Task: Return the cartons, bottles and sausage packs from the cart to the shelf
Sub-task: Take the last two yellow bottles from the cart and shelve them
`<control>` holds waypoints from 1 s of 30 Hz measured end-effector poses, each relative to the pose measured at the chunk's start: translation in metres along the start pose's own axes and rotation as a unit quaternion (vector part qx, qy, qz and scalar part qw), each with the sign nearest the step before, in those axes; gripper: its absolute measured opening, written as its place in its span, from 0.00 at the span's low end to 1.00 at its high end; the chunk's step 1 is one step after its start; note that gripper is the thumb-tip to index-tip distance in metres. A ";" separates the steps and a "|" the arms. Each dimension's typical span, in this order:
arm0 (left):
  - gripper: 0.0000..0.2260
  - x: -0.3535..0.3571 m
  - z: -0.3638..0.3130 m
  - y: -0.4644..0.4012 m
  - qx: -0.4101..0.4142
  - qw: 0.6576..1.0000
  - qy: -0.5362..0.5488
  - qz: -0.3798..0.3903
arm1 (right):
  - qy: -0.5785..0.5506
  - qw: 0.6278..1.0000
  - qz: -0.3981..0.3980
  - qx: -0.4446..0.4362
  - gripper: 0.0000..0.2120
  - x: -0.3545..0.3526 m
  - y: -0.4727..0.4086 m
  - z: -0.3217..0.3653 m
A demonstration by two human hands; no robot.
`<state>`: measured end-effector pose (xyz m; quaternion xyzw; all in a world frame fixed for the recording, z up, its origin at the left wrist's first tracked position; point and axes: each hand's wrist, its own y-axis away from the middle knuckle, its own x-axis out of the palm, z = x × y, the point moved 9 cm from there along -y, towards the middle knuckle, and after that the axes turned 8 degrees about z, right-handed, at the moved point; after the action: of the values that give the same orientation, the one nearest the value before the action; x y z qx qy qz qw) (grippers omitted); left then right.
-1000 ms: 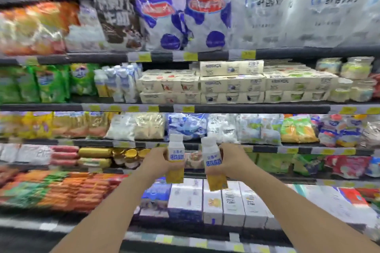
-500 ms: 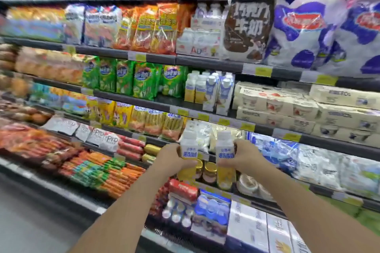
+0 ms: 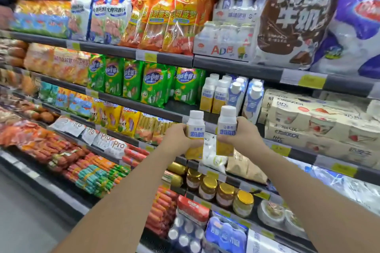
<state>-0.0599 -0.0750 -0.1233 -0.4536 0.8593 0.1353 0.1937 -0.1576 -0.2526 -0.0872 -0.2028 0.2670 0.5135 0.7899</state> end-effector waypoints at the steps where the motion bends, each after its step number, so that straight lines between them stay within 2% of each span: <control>1: 0.16 -0.003 -0.007 -0.011 0.003 1.000 -0.005 -0.006 | -0.001 1.000 -0.007 -0.005 0.22 -0.002 -0.013 0.003; 7: 0.18 -0.027 -0.029 -0.073 0.032 0.996 -0.042 -0.067 | 0.012 0.999 -0.034 -0.031 0.22 0.000 -0.072 0.020; 13: 0.18 -0.050 -0.027 -0.136 0.038 0.996 -0.044 -0.069 | 0.026 0.998 -0.064 -0.012 0.23 0.018 -0.109 0.024; 17: 0.17 -0.053 -0.024 -0.173 0.046 0.997 -0.039 -0.038 | 0.048 0.993 -0.107 0.017 0.23 0.021 -0.123 0.026; 24: 0.22 -0.035 -0.022 -0.210 0.097 0.993 -0.054 0.045 | 0.081 0.981 -0.155 0.082 0.23 0.030 -0.135 0.030; 30: 0.26 -0.037 -0.025 -0.214 0.151 0.982 -0.104 0.053 | 0.127 0.966 -0.177 0.137 0.25 0.034 -0.132 0.028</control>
<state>0.1315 -0.1761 -0.0964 -0.3566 0.8678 0.0606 0.3407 -0.0189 -0.2638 -0.0803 -0.2005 0.3925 0.2943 0.8480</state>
